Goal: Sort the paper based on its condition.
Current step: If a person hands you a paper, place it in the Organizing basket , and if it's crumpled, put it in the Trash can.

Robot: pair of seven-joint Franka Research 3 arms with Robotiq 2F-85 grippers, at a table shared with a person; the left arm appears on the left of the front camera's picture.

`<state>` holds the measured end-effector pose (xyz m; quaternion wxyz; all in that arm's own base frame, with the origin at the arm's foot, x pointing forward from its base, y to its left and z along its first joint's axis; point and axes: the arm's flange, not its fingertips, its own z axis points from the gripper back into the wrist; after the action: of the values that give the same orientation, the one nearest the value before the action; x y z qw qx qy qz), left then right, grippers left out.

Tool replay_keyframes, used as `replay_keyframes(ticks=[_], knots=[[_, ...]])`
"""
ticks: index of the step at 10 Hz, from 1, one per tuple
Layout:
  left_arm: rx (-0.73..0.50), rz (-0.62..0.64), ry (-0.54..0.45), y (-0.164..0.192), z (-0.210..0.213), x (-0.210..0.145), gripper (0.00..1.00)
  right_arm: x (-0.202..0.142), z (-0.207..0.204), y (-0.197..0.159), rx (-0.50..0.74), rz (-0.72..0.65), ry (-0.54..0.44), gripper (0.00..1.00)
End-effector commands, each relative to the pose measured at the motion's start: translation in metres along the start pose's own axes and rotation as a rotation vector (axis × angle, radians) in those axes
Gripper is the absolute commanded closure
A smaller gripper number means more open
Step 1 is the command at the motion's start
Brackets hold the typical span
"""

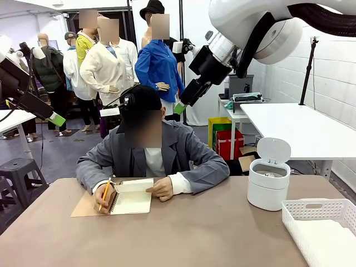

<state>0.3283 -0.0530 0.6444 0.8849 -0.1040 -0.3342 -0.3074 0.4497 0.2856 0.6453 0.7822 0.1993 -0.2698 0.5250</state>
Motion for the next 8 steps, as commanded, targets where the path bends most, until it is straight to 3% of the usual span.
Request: replay_keyframes(ticks=[1,8], knots=[[0.001,-0.003,0.000,0.0005,0.0002,-0.0005,0.00,-0.0001,0.0005,0.0011,0.002,-0.008,-0.001,0.00],[0.001,-0.003,0.000,0.0005,0.0002,-0.0005,0.00,-0.0001,0.0005,0.0011,0.002,-0.008,-0.001,0.00]])
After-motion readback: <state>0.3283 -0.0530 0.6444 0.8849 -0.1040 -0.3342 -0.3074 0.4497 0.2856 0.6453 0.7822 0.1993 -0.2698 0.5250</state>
